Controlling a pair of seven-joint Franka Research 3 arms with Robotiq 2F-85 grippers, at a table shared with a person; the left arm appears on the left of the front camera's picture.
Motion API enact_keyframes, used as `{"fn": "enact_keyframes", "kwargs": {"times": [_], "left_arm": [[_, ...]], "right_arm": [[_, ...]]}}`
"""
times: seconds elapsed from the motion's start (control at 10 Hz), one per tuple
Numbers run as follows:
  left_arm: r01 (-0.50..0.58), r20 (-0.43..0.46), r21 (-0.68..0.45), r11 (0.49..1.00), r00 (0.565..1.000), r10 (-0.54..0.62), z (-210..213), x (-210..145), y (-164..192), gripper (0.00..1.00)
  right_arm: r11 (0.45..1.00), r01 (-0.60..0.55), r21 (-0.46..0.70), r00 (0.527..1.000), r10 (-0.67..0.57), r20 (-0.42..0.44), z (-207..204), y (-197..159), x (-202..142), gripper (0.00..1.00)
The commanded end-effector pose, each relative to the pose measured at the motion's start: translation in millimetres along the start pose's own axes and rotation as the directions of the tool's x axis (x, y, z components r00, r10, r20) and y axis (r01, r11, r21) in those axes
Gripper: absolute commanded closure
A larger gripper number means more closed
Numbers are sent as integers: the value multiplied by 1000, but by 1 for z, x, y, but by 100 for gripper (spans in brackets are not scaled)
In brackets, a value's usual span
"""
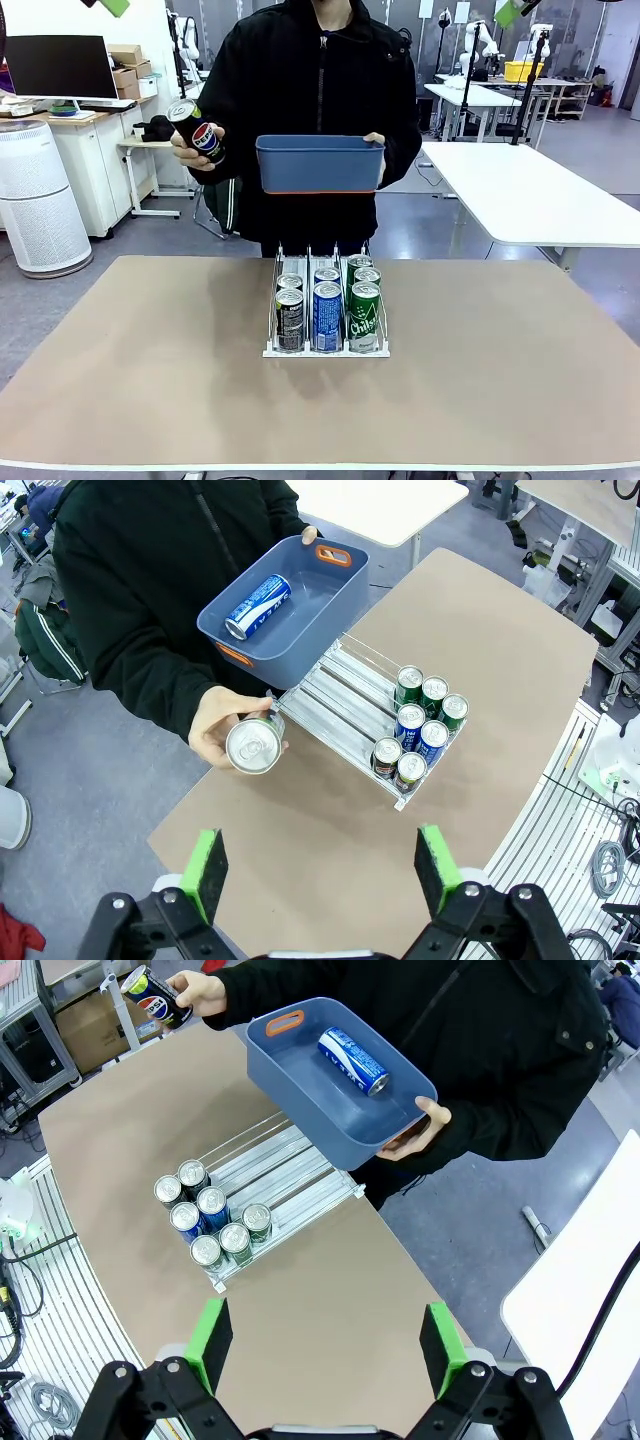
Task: Fill the beverage cans into the dispenser.
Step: Pick up the Pepsi coke handed by the human.
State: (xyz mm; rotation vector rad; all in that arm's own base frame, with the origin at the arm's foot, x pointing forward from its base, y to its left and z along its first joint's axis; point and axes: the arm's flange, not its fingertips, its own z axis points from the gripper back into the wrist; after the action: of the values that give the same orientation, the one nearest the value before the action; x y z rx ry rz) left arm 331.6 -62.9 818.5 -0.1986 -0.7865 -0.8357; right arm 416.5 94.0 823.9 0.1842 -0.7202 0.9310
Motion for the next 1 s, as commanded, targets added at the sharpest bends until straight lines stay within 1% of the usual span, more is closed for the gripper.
{"fn": "enact_keyframes", "kwargs": {"times": [0.0, 0.3, 0.4, 0.5, 0.6, 0.7, 0.8, 0.9], "left_arm": [[-5, -2, -2, 1000, 1000, 5, -1, -1, 0, 0], [0, 0, 0, 1000, 1000, 0, 0, 0, 0, 0], [-45, -43, -4, 999, 998, 45, 1, 6, -6, 0], [-87, -72, 3, 996, 994, 87, -17, 11, 8, 0], [-94, -119, 27, 995, 988, 97, -29, 11, 20, 0], [-110, -155, 13, 994, 982, 111, -41, 12, 14, 0], [-118, -172, 44, 992, 977, 124, -64, 13, 13, 0], [-103, -177, 10, 995, 979, 103, -83, 11, 24, 0]], "right_arm": [[1000, 7, 0, 1000, -7, 0, 0, 0, -1, 0], [1000, 7, 0, 1000, -7, 0, 0, 0, -1, 0], [1000, 7, 0, 1000, -7, 0, 0, 0, -1, 0], [1000, 7, 0, 1000, -7, 0, 0, 0, -1, 0], [1000, 7, 0, 1000, -7, 0, 0, 0, -1, 0], [1000, 7, 0, 1000, -7, 0, 0, 0, -1, 0], [1000, 7, 0, 1000, -7, 0, 0, 0, -1, 0], [1000, 7, 0, 1000, -7, 0, 0, 0, -1, 0]]}}
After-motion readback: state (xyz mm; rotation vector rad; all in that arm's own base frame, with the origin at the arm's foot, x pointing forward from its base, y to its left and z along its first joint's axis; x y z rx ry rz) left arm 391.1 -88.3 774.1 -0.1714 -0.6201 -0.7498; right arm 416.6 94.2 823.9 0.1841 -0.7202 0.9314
